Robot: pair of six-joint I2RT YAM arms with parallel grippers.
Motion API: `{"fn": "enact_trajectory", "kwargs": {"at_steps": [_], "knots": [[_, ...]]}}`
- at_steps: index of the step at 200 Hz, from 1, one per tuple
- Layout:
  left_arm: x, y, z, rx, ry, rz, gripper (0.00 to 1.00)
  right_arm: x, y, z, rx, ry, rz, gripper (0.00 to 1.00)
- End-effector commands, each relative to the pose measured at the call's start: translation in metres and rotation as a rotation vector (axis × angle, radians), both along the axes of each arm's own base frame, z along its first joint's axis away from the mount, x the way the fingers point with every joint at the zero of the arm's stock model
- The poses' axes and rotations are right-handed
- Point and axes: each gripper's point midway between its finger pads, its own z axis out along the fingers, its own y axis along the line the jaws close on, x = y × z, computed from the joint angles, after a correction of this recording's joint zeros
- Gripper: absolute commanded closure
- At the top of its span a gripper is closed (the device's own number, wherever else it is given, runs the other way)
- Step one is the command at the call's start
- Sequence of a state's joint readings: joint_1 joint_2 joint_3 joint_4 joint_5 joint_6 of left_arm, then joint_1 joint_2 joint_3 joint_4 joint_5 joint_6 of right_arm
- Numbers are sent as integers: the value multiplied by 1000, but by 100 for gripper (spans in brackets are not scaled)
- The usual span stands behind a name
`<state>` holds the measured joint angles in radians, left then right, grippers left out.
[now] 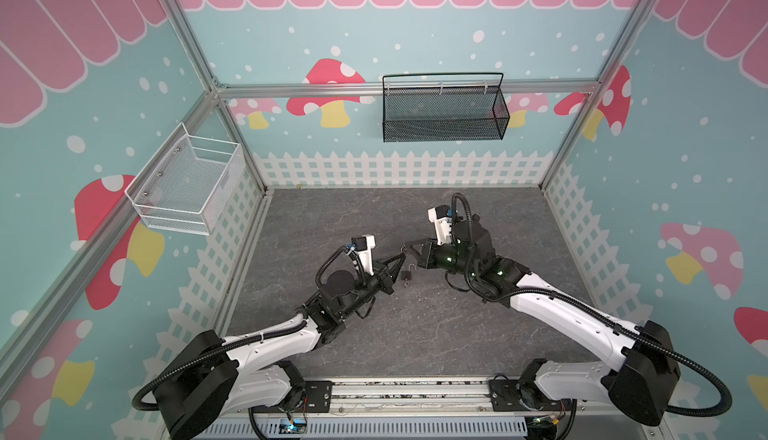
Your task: Unlock with the key
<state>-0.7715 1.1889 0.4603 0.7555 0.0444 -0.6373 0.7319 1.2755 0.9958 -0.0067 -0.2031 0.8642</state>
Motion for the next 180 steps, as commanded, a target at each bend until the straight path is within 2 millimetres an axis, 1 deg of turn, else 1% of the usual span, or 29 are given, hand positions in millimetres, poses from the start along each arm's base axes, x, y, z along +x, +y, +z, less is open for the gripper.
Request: {"fn": "enact_trajectory", "kwargs": {"at_steps": [1, 17, 50, 88, 106, 119, 139, 155, 167, 180], "knots": [[2, 0, 9, 17, -28, -5, 100, 1, -7, 15, 24, -46, -13, 96], [2, -1, 12, 13, -35, -14, 100, 0, -7, 16, 27, -46, -8, 94], [3, -1, 14, 15, -32, -24, 100, -1, -8, 18, 32, -49, -7, 85], [2, 1, 20, 13, -36, -47, 100, -2, -12, 25, 44, -70, -4, 64], [1, -1, 19, 35, -25, -78, 100, -6, -12, 33, 65, -85, 37, 49], [-1, -1, 21, 40, -18, -105, 100, -10, -12, 38, 71, -105, 74, 43], [-4, -3, 24, 52, -11, -163, 100, -17, -13, 44, 97, -140, 150, 38], [-7, -8, 27, 78, -8, -205, 100, -22, -12, 46, 109, -170, 228, 37], [-8, -9, 27, 93, -4, -224, 100, -31, -12, 52, 127, -215, 298, 37], [-10, -10, 31, 91, -10, -251, 100, -35, -16, 55, 139, -253, 340, 36]]}}
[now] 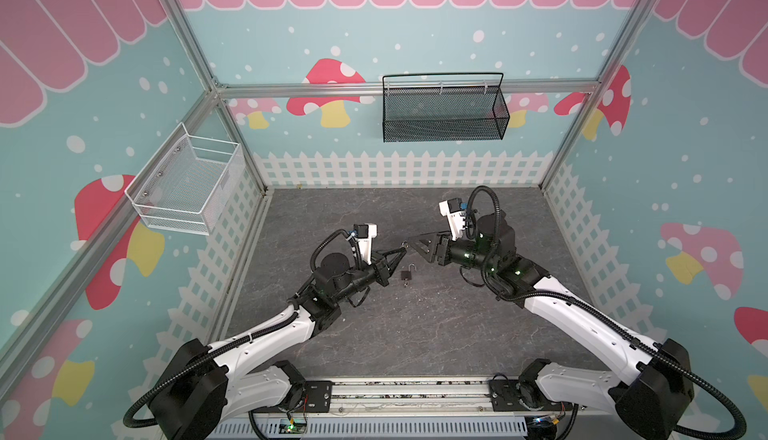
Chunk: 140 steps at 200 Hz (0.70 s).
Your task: Unlock with the key
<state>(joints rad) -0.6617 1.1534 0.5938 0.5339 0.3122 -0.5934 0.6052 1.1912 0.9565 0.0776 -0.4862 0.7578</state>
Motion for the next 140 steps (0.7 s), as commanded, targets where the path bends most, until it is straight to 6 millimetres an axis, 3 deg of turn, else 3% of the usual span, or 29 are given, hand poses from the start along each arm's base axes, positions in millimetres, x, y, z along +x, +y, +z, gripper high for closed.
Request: {"fn": "enact_trajectory", "kwargs": {"at_steps": [1, 87, 140], "knots": [[-11, -6, 9, 27, -15, -96, 100, -23, 1, 17, 47, -121, 165, 36], [-23, -23, 29, 66, -56, -266, 100, -29, -19, 17, 122, -228, 293, 44], [-24, -30, 34, 67, -59, -308, 100, -33, -21, 17, 161, -241, 339, 56]]}}
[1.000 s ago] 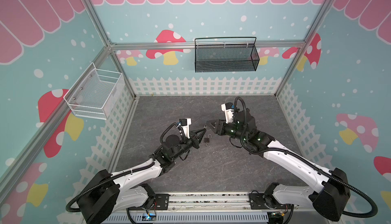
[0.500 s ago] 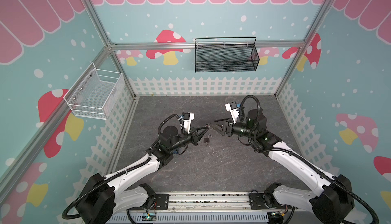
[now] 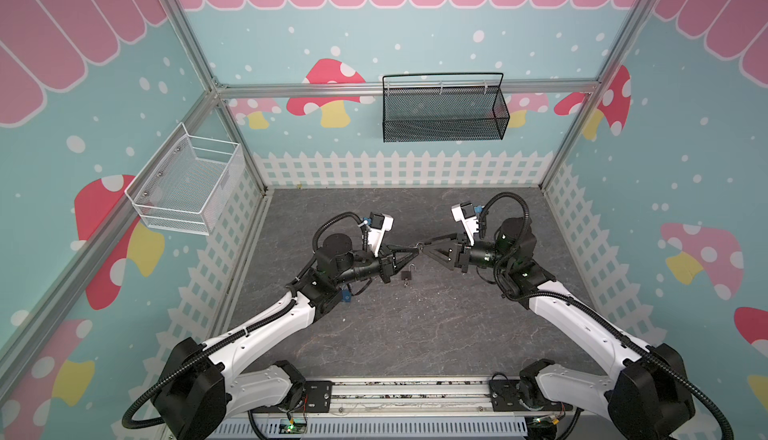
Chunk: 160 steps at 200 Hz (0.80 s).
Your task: Unlock with the key
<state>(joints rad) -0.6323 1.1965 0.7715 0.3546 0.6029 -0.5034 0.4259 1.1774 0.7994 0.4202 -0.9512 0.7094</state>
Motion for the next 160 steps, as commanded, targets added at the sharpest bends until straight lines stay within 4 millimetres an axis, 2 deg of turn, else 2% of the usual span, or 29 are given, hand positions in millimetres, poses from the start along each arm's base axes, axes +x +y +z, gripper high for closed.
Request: {"fn": "enact_trajectory", "kwargs": {"at_steps": [1, 48, 98, 160], "knots": [[-3, -4, 5, 9, -21, -44, 100, -8, 1, 9, 31, -57, 50, 57], [-3, -5, 10, -10, -33, -50, 100, -5, 2, 3, 26, -37, 55, 65], [-2, -7, 14, -19, -38, -61, 100, -4, 4, 1, 28, -31, 69, 69], [-1, -8, 20, -35, -49, -61, 100, -3, 4, -4, 29, -18, 69, 82]]}}
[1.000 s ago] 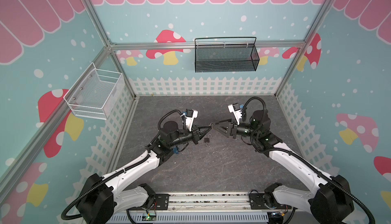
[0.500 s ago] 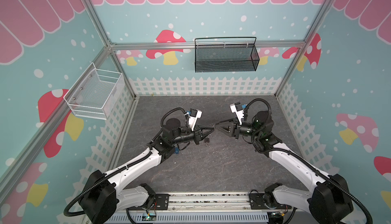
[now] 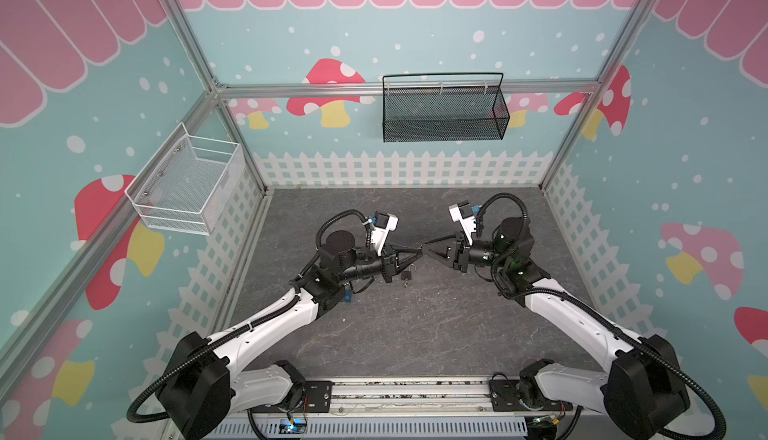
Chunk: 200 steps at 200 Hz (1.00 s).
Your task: Unlock with the key
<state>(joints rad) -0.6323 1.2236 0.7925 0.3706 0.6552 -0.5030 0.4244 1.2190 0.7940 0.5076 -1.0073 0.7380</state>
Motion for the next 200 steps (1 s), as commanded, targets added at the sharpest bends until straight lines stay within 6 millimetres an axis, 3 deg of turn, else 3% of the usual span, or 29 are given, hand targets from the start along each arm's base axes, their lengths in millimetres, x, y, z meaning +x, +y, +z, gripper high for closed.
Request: {"fn": "enact_trajectory", "kwargs": {"at_steps": [1, 74, 103, 123, 149, 173, 200], "knots": [[2, -2, 16, -28, -41, -9, 100, -2, -1, -3, 8, -10, 14, 82], [2, -3, 20, -37, -47, -19, 100, -4, 0, 4, 27, -19, 29, 100], [2, -3, 21, -32, -31, -14, 100, -2, -2, 9, 34, -25, 5, 100], [3, 2, 20, -38, -10, 18, 74, 3, -6, 15, 51, -15, -58, 100], [10, 19, 18, -98, 43, 143, 59, 14, -14, 17, 87, 43, -164, 100], [21, 37, 23, -224, 112, 287, 54, 25, -22, 13, 107, 75, -286, 100], [25, 39, 26, -316, 155, 402, 53, 26, -20, 14, 167, 110, -341, 100]]}}
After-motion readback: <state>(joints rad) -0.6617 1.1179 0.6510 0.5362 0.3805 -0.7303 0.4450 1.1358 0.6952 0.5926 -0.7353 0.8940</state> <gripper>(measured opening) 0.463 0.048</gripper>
